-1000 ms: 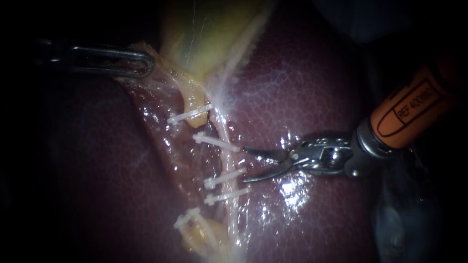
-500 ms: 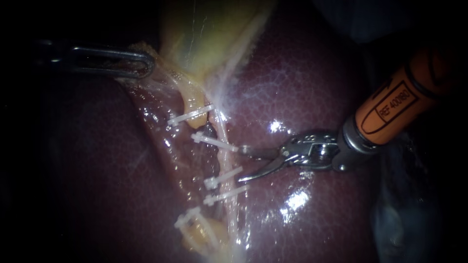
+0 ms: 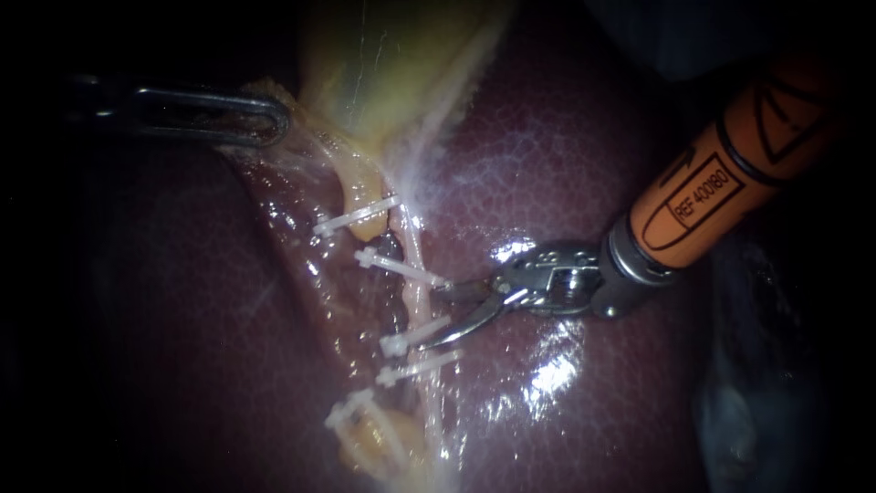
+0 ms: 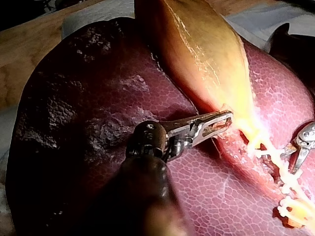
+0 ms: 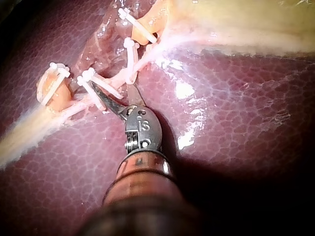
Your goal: Go to the cutting position right tube
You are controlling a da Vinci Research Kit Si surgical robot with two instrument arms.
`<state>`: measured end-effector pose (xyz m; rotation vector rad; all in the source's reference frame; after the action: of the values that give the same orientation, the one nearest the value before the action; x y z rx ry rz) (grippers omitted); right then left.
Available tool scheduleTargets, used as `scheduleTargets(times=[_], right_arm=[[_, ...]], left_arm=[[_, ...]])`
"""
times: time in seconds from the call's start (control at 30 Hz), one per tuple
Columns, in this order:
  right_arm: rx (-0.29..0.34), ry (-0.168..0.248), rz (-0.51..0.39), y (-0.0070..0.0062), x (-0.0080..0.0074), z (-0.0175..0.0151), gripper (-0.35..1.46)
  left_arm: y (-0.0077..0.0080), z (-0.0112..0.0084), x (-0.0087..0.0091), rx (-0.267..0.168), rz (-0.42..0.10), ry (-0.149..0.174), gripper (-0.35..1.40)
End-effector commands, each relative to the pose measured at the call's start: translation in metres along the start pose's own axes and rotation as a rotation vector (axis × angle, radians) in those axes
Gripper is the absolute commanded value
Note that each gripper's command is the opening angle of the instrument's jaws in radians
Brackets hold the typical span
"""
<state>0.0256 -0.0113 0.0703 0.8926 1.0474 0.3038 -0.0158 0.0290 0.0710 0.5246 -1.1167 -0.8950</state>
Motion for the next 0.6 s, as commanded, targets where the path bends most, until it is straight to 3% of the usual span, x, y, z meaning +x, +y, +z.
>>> scheduleTargets(times=[0.03, 0.23, 0.6], right_arm=[[0.001, 0.010, 0.002, 0.0000, 0.0001, 0.0002, 1.20], [0.030, 0.078, -0.011, 0.0002, 0.0010, 0.0015, 1.22], [0.088, 0.157, 0.082, 0.0002, 0.0023, 0.0034, 1.23]], left_arm=[[0.0000, 0.0000, 0.0000, 0.000, 0.000, 0.000, -0.35], [0.0000, 0.0000, 0.0000, 0.000, 0.000, 0.000, -0.35], [0.0000, 0.0001, 0.0000, -0.001, 0.000, 0.000, -0.35]])
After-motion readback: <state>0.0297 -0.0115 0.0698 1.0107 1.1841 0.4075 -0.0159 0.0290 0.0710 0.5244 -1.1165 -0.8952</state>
